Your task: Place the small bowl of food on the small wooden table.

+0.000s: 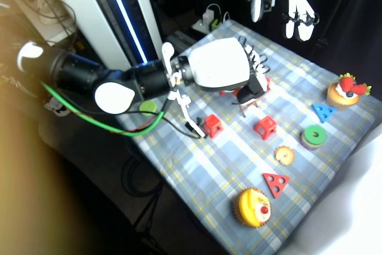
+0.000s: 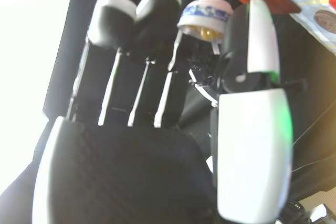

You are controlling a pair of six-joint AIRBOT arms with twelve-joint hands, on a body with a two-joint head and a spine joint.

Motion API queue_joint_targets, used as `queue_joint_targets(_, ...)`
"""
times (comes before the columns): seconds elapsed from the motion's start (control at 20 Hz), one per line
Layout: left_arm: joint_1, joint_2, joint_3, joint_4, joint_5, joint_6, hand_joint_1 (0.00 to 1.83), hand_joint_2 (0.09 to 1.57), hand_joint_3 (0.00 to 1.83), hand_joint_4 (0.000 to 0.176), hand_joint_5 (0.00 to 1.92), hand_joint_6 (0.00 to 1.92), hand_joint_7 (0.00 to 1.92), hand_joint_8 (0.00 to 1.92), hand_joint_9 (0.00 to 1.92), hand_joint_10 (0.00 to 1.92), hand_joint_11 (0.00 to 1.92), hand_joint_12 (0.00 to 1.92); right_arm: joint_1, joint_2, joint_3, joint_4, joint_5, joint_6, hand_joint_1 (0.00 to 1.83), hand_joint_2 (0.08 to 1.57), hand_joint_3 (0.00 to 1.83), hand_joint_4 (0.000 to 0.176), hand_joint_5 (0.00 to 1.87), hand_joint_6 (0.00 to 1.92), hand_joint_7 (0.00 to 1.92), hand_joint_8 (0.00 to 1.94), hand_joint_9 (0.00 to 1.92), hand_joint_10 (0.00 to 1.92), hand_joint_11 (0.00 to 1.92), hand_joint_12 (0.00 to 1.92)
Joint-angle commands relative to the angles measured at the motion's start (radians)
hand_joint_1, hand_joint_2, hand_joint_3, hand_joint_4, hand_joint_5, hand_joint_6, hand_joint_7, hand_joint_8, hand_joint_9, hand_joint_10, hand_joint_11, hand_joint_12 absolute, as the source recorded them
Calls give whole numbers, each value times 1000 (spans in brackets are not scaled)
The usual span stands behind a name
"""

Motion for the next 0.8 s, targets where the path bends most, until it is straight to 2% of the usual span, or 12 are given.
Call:
queue_joint_targets(0.0, -11, -2, 6, 9, -118, -8, 561, 1195, 0, 105, 481, 6, 320, 3, 318, 3, 0, 729, 15, 5, -4, 37, 101, 2, 1267, 1097, 0, 0, 936, 853, 1109, 981, 1045, 1001, 810, 1612)
queue_joint_targets(0.1, -12, -2, 6, 9, -119, -9, 556, 1201, 1, 104, 475, 3, 310, 1, 318, 2, 0, 735, 15, 5, -5, 37, 101, 2, 1259, 1103, 1, 0, 928, 868, 1088, 1008, 1004, 968, 771, 1598)
queue_joint_targets(0.15, -12, -2, 6, 9, -120, -10, 537, 1208, 4, 98, 474, 1, 304, 0, 316, 1, 0, 740, 15, 5, -5, 37, 99, 2, 1249, 1115, 1, 0, 896, 930, 1069, 1021, 964, 885, 737, 1535)
queue_joint_targets(0.2, -12, -2, 6, 9, -120, -10, 552, 1208, 2, 94, 478, 2, 304, 0, 312, 0, 0, 731, 15, 5, -5, 35, 98, 2, 1236, 1123, 1, 0, 877, 985, 1050, 1028, 915, 763, 618, 1490)
queue_joint_targets(0.25, -12, -2, 5, 9, -120, -11, 537, 1213, 2, 103, 469, 1, 297, 0, 306, 0, 0, 701, 15, 5, -5, 33, 97, 4, 1229, 1130, 1, 0, 857, 1032, 1040, 1030, 896, 613, 552, 1416)
queue_joint_targets(0.3, -12, -1, 5, 9, -120, -12, 564, 1211, 0, 98, 473, 2, 299, 1, 304, 0, 0, 686, 15, 5, -5, 31, 97, 7, 1328, 1091, 0, 0, 802, 440, 1027, 954, 869, 495, 476, 1365)
queue_joint_targets(0.35, -12, -1, 5, 9, -120, -12, 554, 1212, 1, 103, 463, 1, 297, 0, 305, 1, 0, 688, 15, 5, -5, 28, 96, 9, 1348, 1081, 0, 0, 834, 157, 1025, 936, 887, 441, 468, 1367)
queue_joint_targets(0.4, -12, -1, 5, 9, -120, -12, 572, 1202, 0, 92, 486, 5, 312, 3, 317, 3, 0, 732, 15, 5, -5, 26, 96, 11, 1185, 1015, 0, 0, 816, 44, 943, 463, 890, 390, 461, 1366)
queue_joint_targets(0.5, -12, -1, 5, 9, -122, -13, 578, 1202, 1, 83, 498, 1, 308, 1, 298, 1, 0, 674, 15, 5, -5, 21, 95, 16, 1164, 971, 0, 0, 759, 0, 1048, 90, 912, 366, 450, 1417)
queue_joint_targets(0.55, -12, -1, 5, 9, -122, -14, 578, 1202, 1, 83, 498, 1, 308, 1, 298, 1, 0, 674, 15, 5, -5, 19, 94, 17, 1164, 971, 0, 0, 759, 0, 1048, 90, 912, 366, 450, 1417)
queue_joint_targets(0.6, -12, -1, 4, 9, -122, -15, 531, 1214, 4, 86, 496, 1, 310, 1, 315, 3, 0, 729, 15, 5, -5, 18, 93, 18, 1122, 966, 0, 12, 741, 0, 1040, 30, 904, 289, 428, 1345)
queue_joint_targets(0.75, -12, -1, 4, 9, -123, -15, 520, 1215, 3, 87, 485, 0, 299, 0, 308, 0, 0, 730, 15, 5, -5, 18, 92, 21, 1128, 959, 0, 22, 757, 5, 1044, 8, 934, 220, 451, 1328)
